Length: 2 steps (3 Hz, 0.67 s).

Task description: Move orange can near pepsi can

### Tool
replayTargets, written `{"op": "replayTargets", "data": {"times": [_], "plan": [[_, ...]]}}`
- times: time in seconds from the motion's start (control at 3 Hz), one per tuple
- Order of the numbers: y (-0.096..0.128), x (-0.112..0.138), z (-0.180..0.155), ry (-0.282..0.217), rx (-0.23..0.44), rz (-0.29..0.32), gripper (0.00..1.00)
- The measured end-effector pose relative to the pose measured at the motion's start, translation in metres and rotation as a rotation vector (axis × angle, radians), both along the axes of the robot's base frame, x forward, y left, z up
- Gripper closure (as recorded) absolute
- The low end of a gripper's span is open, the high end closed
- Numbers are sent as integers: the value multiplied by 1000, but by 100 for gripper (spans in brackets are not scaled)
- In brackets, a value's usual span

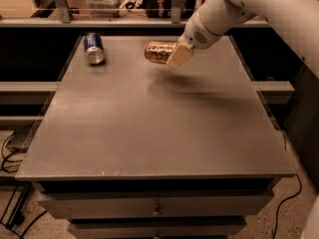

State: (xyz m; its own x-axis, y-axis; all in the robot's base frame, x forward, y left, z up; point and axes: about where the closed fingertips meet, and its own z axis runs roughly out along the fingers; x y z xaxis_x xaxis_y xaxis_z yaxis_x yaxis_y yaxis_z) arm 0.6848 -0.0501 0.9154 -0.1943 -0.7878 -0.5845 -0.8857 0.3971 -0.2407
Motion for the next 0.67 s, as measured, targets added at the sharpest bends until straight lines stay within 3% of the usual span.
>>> {"op": "replayTargets", "data": {"times": [0.67], "plan": [[50,26,4,-43,154,13,100]]}}
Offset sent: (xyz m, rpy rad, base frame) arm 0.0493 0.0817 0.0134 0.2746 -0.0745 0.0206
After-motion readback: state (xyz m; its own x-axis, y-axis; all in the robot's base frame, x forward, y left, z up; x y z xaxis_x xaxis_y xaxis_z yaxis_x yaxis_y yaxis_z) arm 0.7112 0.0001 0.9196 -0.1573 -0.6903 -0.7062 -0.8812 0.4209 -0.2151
